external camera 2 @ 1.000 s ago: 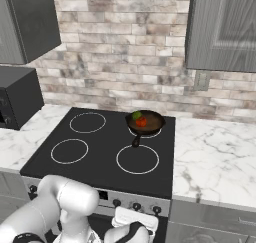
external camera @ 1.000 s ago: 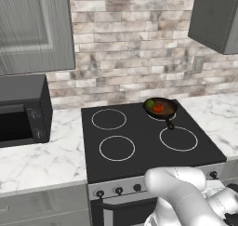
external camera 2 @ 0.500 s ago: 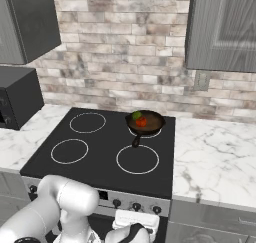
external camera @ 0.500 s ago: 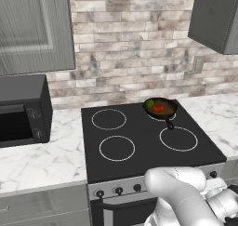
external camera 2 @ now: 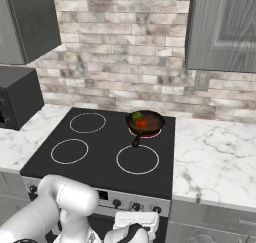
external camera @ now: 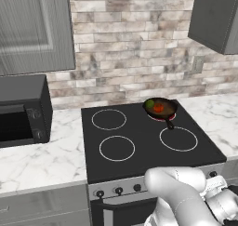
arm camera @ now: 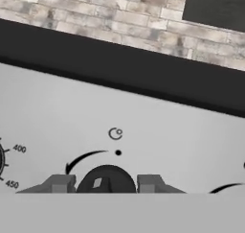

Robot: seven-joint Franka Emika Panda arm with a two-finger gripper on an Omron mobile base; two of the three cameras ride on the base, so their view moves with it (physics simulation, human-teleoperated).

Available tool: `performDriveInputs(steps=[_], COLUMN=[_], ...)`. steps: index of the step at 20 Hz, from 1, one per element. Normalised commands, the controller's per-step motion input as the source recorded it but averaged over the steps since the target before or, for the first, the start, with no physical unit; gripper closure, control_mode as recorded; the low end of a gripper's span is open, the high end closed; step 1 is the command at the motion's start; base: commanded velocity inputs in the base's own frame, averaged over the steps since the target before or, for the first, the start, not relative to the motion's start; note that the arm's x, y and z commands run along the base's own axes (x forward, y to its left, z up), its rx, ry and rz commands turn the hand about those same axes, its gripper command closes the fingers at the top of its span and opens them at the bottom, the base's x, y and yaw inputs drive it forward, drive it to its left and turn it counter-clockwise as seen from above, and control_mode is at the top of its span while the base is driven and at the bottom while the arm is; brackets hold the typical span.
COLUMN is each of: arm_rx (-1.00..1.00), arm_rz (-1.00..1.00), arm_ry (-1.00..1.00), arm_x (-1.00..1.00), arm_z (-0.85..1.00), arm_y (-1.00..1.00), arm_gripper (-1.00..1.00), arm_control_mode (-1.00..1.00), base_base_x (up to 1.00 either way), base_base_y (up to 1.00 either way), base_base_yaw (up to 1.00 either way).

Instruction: Put the lime and tomato in the pan. Then turn on the rear right burner and set the heat to medium.

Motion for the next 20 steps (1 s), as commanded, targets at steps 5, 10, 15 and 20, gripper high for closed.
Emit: performDriveInputs(steps=[5,10,15,20], arm_rx=[-0.26,-0.26,-0.27,-0.27], arm_rz=[-0.17,-0.21,-0.24,-0.24], arm_ry=[0.00,0.00,0.00,0.00], arm_x=[0.00,0.00,0.00,0.00], arm_z=[-0.22,-0.28,-0.27,-0.16], arm_y=[0.00,0.00,0.00,0.00], arm_gripper=[1.00,1.00,1.00,1.00], arm_control_mode=[-1.00,-1.00,-1.00,-1.00], base_base_x=[0.00,0.00,0.00,0.00], base_base_y=[0.00,0.00,0.00,0.00], base_base_yaw=[0.00,0.00,0.00,0.00])
